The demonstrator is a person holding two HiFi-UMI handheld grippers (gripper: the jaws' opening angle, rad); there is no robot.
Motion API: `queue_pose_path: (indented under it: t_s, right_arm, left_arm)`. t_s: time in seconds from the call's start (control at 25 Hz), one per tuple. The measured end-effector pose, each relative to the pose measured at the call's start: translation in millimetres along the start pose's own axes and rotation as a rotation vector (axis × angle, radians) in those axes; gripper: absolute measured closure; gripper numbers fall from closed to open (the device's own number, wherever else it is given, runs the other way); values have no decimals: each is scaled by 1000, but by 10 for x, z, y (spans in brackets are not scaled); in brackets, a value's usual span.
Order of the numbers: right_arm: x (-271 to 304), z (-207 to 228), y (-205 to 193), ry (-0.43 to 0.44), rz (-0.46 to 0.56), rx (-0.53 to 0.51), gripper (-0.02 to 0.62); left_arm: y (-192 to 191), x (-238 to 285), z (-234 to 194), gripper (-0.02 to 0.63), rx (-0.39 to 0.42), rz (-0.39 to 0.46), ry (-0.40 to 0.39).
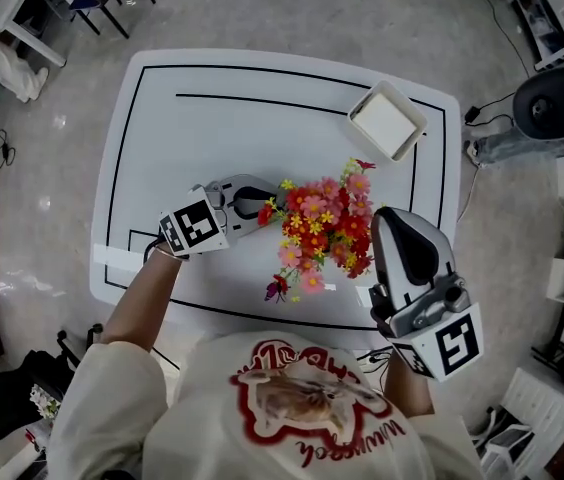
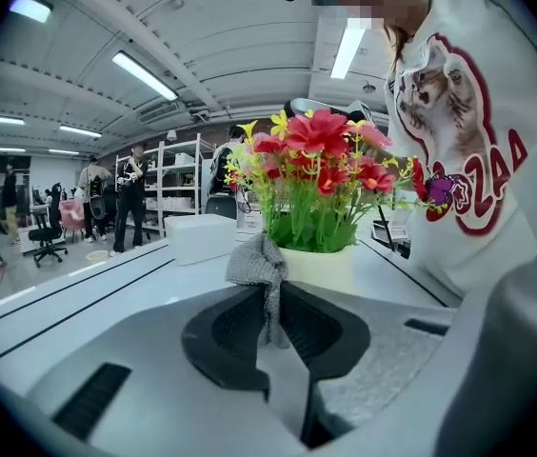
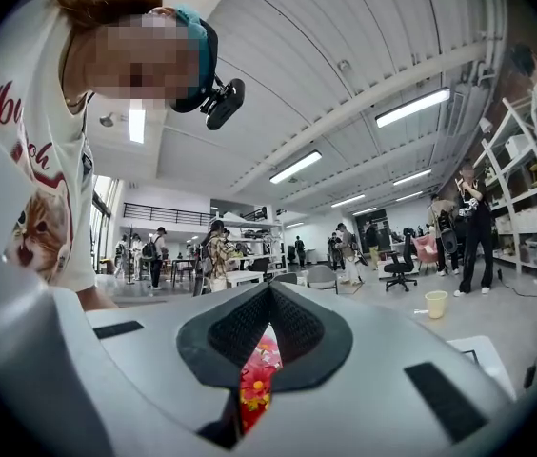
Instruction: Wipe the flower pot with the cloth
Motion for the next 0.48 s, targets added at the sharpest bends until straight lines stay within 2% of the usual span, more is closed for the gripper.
queue_pose_path:
  t_s: [0.48]
  right_arm:
    - [-26, 75, -25, 75, 7, 1, 597]
  left_arm:
    - [-31, -36, 215, 563, -34, -3, 83]
Point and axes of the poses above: the fingertips, and each gripper's own axes: x forward along the fingers, z to its right, y out of its top, the point moved 10 cm from there along -x, backward along the fingers
